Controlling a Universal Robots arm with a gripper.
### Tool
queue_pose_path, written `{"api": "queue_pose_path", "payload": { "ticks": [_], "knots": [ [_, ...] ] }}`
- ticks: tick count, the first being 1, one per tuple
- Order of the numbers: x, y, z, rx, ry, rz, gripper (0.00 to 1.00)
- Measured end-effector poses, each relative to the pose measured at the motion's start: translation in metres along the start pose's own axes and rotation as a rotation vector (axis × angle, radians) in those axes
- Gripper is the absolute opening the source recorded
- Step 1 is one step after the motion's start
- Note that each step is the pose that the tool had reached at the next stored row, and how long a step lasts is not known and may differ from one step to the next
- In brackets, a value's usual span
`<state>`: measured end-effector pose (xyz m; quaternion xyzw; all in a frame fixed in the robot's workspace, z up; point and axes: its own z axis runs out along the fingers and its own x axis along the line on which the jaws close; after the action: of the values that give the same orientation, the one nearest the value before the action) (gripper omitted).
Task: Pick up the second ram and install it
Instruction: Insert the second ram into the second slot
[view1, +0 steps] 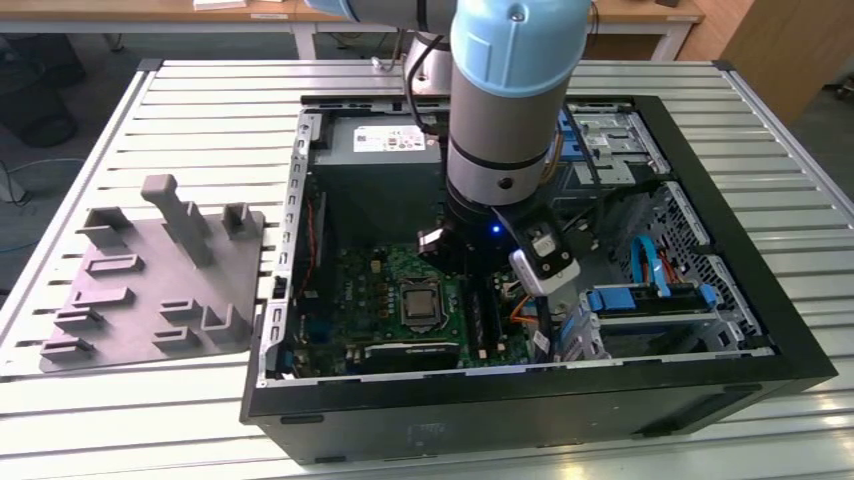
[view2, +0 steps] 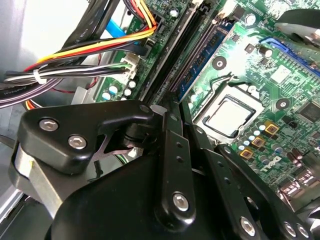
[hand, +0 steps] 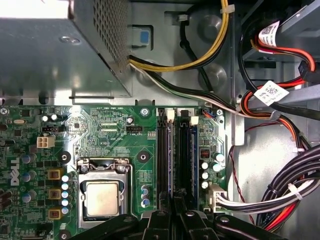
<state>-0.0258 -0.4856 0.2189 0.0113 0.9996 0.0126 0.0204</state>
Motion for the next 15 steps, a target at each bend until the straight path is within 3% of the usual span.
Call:
{"api": "queue_pose_path", "payload": {
  "ticks": [15],
  "knots": [
    [-0.0002, 0.0, -0.0003, 0.0001, -0.002, 0.0, 0.14]
  ]
}}
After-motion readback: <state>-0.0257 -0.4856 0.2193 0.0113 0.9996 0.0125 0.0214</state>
